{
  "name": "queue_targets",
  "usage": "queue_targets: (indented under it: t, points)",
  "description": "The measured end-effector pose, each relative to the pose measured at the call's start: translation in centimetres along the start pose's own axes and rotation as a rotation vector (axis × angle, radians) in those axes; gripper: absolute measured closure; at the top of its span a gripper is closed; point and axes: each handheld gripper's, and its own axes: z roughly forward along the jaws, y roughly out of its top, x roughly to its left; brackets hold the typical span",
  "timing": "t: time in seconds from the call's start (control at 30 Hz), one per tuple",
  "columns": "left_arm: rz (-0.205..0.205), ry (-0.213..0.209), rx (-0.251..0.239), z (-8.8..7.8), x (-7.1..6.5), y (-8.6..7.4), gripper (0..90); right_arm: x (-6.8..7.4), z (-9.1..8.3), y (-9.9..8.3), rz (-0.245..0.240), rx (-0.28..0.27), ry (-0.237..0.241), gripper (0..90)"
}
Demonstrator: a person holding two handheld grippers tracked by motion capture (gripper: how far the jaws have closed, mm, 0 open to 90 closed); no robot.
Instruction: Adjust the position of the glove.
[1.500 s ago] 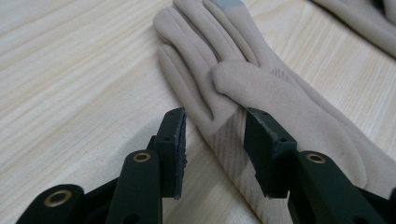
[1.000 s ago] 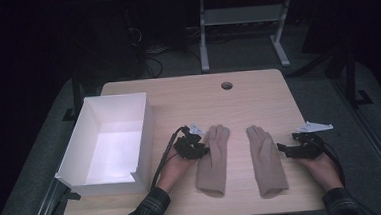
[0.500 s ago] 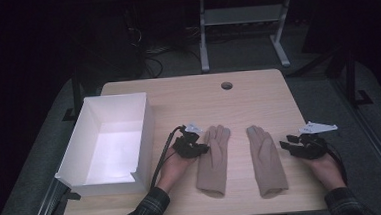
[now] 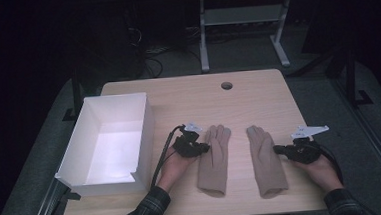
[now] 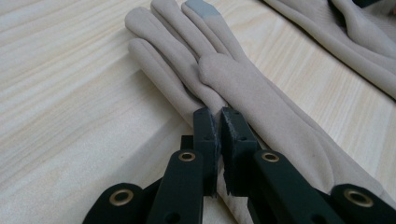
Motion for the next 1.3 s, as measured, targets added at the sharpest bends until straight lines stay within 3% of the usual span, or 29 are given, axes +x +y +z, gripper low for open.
queue_targets:
  t: [0.33,0.57,0.67,0.77,0.93,1.3]
  points:
    - [-0.016,-0.006,-0.003,0.2,-0.1,-0.1,84.9,1.3,1.2,0.7,-0.008,-0.015,0.032,89.8]
    - [0.011,-0.058,0.025,0.1,-1.3,-0.5,84.9,2.0,1.5,1.0,-0.012,-0.004,0.054,89.5]
    - [0.025,-0.058,0.022,-0.1,-1.8,-0.5,84.8,2.2,1.5,0.9,-0.009,0.000,0.066,89.3]
    - [0.031,-0.059,0.024,0.0,-1.8,-0.4,84.8,2.5,1.6,0.9,-0.021,0.001,0.076,89.3]
    - [0.006,-0.062,0.015,0.6,-1.5,-0.4,84.8,2.8,1.8,1.0,-0.032,-0.001,0.101,89.4]
    - [-0.005,-0.069,-0.012,-0.1,-1.1,-0.3,84.9,4.4,2.7,1.6,-0.065,0.009,0.147,89.4]
